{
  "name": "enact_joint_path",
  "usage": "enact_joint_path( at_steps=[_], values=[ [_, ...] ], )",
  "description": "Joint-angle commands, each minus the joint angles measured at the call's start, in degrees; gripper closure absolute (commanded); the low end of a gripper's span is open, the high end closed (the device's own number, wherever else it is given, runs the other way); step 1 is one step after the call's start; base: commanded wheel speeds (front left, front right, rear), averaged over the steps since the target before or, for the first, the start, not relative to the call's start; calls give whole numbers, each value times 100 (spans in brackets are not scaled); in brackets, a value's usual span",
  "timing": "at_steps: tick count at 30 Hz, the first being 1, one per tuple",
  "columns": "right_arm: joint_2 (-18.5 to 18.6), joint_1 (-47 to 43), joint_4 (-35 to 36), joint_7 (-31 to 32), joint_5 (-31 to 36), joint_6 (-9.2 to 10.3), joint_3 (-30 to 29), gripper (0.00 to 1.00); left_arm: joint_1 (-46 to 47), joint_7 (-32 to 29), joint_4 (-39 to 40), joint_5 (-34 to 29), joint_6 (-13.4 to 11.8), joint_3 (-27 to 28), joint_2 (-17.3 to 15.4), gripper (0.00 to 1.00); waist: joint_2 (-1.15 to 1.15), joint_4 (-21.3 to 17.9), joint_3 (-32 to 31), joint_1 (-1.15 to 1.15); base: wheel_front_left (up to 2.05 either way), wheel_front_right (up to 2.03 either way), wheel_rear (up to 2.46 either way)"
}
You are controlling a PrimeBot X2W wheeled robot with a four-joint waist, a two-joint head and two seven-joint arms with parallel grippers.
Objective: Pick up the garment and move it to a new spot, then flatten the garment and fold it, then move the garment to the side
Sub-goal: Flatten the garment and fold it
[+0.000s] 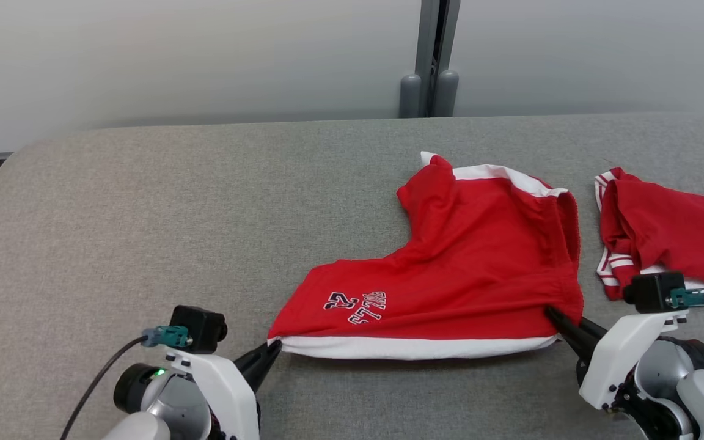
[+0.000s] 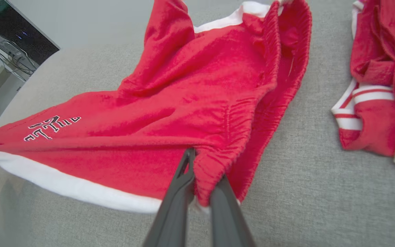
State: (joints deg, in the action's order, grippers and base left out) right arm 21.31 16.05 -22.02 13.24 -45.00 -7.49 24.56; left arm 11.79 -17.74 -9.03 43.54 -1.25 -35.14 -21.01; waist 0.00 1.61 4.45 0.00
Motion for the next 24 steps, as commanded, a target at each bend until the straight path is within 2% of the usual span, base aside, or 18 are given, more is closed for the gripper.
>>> enact_joint_path(
  at_steps=[1,5,9,12,19,24],
  values=[
    [99,-19,175,61,-90,0,-76,100,6,-45,206,62,-52,97,-104,100,0,-63,-28,0,0,0,0],
    [201,246,503,248,-184,-1,-160,100,338,-184,627,109,-55,292,-274,100,0,-161,90,0,0,0,0],
    [229,651,617,395,-172,0,-240,100,791,-261,718,-29,-70,429,-423,100,0,-242,328,0,0,0,0],
    [145,1239,567,541,-244,0,-308,100,1418,-312,578,-102,47,560,-487,100,0,-306,690,0,0,0,0],
    [-45,2987,281,768,-548,-1,-257,100,3423,-489,-334,-162,493,754,-341,100,0,-353,1688,0,0,0,0],
    [-201,4367,-139,628,-768,-1,-201,100,4981,-461,-1306,-312,690,770,-147,100,0,-372,2371,0,0,0,0]
  ],
)
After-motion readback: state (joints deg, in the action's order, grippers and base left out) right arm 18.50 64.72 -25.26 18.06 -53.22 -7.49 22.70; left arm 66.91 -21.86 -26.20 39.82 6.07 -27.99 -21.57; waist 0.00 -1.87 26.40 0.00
